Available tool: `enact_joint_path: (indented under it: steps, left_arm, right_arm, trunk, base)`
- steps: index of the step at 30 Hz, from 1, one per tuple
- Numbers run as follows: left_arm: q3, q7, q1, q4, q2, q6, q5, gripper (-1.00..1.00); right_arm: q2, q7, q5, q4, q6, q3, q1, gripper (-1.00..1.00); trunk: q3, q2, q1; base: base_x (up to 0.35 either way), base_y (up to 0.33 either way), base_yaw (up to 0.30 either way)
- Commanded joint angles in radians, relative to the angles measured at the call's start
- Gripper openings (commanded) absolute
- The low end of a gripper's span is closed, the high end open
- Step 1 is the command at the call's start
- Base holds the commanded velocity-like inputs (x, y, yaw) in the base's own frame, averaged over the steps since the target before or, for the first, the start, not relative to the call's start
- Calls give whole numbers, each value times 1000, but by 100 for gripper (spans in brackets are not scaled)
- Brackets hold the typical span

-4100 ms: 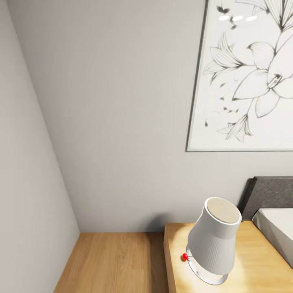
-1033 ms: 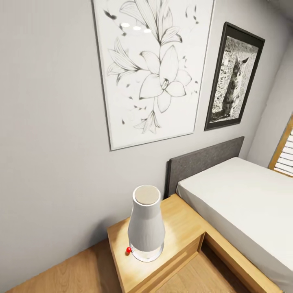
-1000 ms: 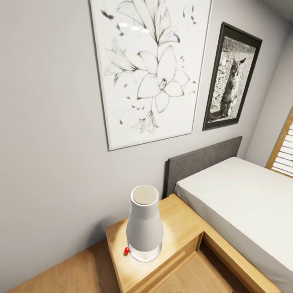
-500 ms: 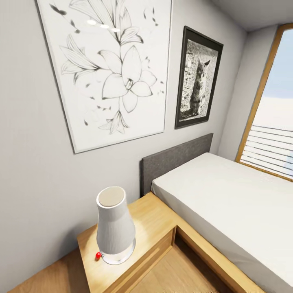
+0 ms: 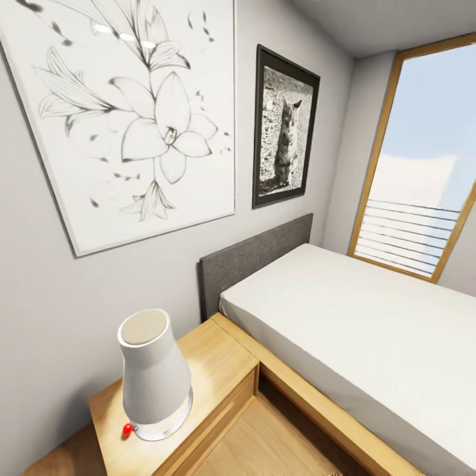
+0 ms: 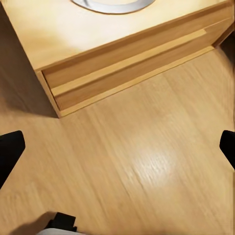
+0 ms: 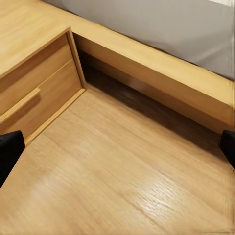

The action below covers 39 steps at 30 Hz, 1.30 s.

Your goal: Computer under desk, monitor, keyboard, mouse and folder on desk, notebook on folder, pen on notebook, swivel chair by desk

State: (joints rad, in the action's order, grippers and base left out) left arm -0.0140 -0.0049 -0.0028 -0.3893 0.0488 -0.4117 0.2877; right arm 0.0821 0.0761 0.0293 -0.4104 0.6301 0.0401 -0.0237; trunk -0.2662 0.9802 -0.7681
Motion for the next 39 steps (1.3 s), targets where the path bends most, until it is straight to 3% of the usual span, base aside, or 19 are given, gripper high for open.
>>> enact_joint_path:
  steps: [1,39]
  left_arm:
    - [-1,-1,0,0,0,-2,2,100]
    - [2,-3,0,49,-1,-2,1,100]
  right_arm:
    - [1,-3,3,1,3,3,-1,100]
    - [-3,-2,5,2,1,3,-2,100]
  trunk:
    - [-1,1,0]
    - [-3,1,0]
  base:
    - [0,-4,-263]
    - [0,0,-262]
